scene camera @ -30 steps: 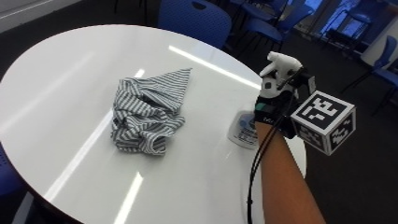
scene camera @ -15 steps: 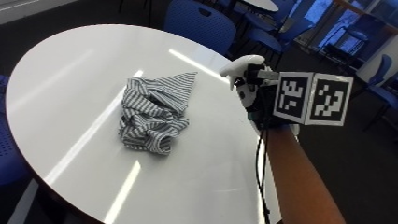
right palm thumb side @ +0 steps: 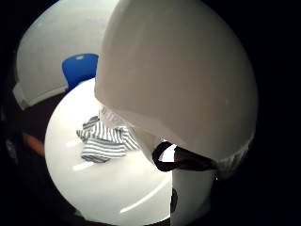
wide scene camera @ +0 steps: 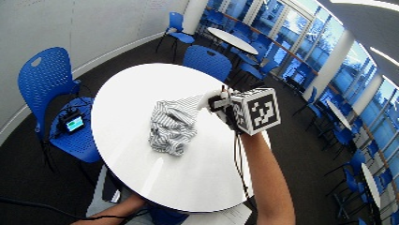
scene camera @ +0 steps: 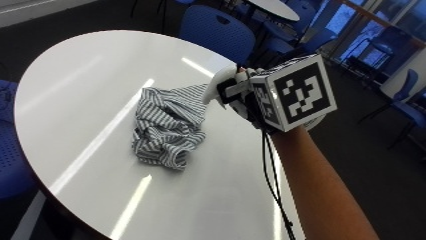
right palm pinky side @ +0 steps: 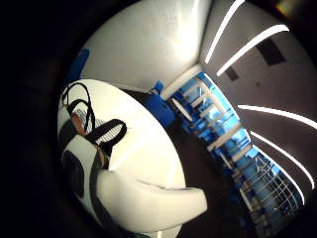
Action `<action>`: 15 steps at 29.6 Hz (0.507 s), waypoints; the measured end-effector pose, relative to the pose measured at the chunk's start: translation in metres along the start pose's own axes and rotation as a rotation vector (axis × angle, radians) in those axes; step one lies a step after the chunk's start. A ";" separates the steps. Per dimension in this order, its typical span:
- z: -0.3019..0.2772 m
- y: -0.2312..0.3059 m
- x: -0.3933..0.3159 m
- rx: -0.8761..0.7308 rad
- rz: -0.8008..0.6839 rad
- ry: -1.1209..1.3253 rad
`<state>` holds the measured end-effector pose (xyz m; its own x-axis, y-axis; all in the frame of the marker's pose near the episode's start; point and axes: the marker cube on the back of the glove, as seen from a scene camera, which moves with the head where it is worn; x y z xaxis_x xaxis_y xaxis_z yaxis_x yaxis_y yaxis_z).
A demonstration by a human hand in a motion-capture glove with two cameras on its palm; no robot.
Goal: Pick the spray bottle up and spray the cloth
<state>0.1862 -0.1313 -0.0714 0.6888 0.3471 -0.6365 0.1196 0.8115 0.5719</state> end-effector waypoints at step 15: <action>0.005 0.021 -0.076 -0.007 -0.362 0.124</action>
<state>0.1401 -0.1433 -0.0086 0.5110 0.0915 -0.8547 0.3337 0.8952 0.2954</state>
